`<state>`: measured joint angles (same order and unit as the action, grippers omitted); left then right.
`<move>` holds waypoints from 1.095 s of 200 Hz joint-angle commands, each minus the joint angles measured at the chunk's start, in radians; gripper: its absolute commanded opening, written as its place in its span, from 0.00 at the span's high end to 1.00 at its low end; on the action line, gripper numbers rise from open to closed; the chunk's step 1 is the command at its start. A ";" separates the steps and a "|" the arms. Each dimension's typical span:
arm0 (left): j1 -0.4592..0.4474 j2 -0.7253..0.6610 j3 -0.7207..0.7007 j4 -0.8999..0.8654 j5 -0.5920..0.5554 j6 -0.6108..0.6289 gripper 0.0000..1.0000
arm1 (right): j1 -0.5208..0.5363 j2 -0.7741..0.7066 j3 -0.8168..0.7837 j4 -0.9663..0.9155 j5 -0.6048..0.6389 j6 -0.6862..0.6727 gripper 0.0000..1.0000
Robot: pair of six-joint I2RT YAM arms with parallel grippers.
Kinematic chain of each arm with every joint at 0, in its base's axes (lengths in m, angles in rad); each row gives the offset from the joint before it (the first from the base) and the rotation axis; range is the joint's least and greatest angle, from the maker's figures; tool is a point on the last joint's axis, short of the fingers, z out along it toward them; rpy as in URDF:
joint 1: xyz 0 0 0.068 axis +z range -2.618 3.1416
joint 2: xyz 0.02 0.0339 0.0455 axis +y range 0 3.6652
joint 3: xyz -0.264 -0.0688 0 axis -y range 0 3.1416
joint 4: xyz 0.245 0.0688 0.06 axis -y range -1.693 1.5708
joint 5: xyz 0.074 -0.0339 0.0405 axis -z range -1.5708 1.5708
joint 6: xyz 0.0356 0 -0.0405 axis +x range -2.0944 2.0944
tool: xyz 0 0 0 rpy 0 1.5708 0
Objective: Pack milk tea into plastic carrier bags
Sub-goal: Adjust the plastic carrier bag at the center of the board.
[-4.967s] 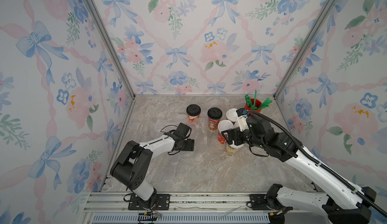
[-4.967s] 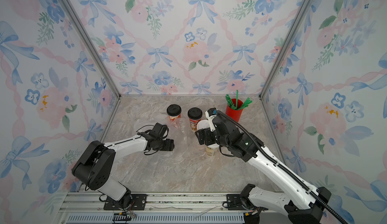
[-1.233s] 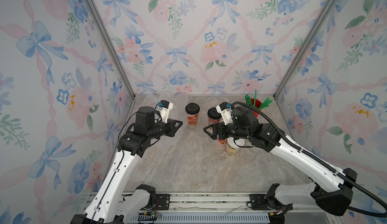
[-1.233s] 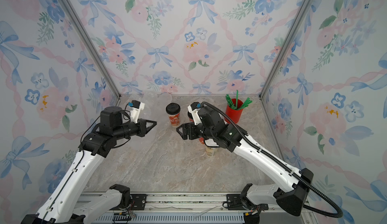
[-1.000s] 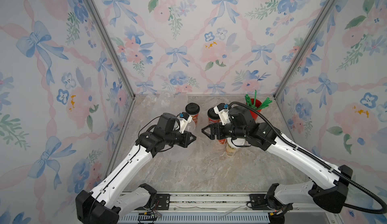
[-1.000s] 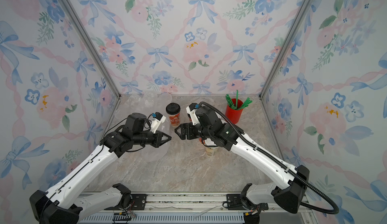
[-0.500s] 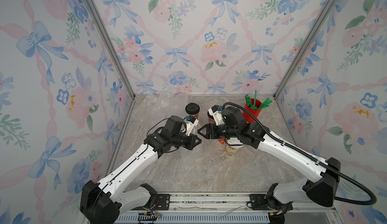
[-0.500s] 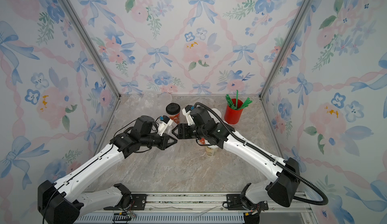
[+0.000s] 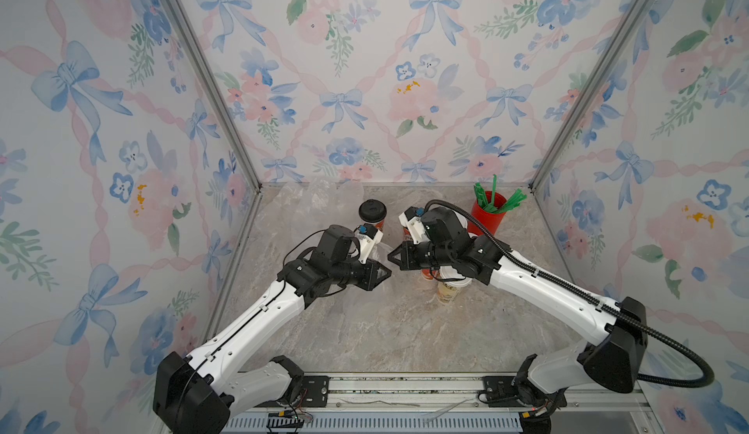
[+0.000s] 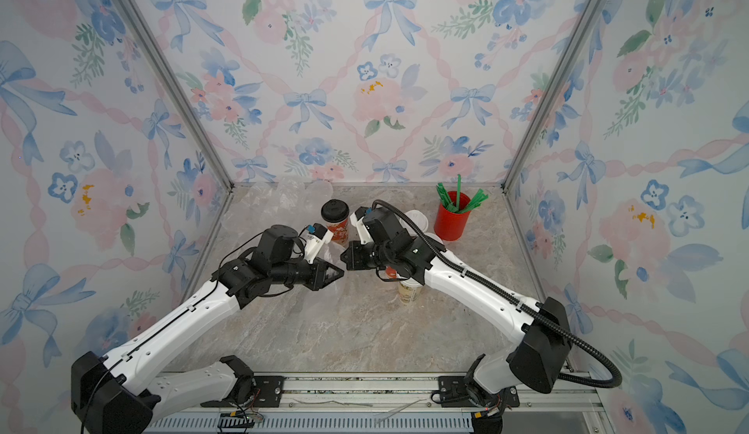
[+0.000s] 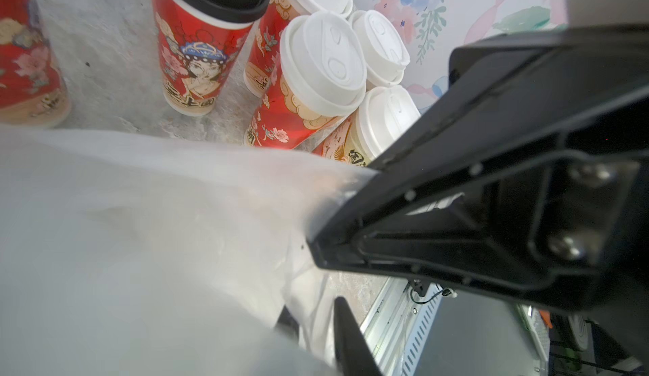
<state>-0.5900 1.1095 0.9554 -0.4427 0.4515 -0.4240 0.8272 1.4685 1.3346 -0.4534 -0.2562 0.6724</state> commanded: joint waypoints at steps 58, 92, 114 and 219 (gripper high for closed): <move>0.077 -0.089 -0.021 -0.036 -0.184 -0.051 0.84 | -0.014 -0.037 0.011 -0.120 0.014 -0.042 1.00; 0.105 -0.098 -0.002 -0.074 -0.250 -0.047 0.91 | -0.014 -0.056 0.020 -0.187 0.069 -0.085 1.00; 0.120 -0.108 0.006 -0.074 -0.256 -0.048 0.92 | -0.015 -0.066 0.037 -0.236 0.119 -0.108 1.00; 0.079 -0.134 0.002 -0.059 -0.299 -0.170 1.00 | 0.057 -0.046 0.115 -0.247 0.128 0.078 0.30</move>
<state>-0.4870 0.9909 0.9508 -0.4995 0.1917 -0.5465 0.8402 1.4284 1.4120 -0.7425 -0.0769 0.6460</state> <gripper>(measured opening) 0.046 0.638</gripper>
